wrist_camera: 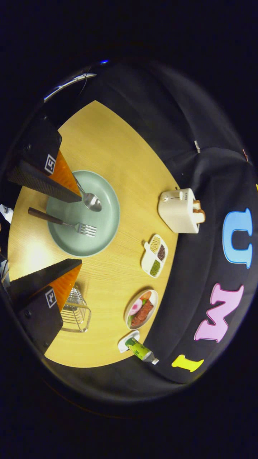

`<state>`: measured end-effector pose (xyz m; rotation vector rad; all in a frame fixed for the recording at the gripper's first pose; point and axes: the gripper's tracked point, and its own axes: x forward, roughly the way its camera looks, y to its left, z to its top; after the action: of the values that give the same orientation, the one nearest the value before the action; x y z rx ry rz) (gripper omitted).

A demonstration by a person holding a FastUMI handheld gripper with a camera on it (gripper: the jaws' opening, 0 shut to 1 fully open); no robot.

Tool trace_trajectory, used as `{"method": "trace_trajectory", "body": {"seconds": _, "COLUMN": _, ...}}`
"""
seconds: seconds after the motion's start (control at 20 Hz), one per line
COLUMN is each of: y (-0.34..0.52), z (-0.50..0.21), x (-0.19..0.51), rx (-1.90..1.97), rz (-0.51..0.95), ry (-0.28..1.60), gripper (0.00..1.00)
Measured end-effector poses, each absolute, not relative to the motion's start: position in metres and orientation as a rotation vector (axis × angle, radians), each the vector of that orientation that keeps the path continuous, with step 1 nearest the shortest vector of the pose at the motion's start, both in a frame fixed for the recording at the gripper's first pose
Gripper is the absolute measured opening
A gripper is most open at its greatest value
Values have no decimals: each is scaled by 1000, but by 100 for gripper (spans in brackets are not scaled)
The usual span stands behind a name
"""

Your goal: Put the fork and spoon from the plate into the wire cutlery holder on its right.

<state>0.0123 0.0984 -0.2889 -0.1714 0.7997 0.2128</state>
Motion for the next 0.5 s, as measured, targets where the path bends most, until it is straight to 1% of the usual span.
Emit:
{"method": "trace_trajectory", "body": {"seconds": 0.3, "y": 106, "z": -346, "x": 12, "rx": -240, "rz": 254, "ry": 961, "gripper": 98}}
{"method": "trace_trajectory", "body": {"seconds": 0.4, "y": 107, "z": -362, "x": 7, "rx": -223, "rz": 240, "ry": 1033, "gripper": 95}}
{"method": "trace_trajectory", "body": {"seconds": 0.5, "y": 106, "z": -373, "x": 4, "rx": -216, "rz": 230, "ry": 1096, "gripper": 89}}
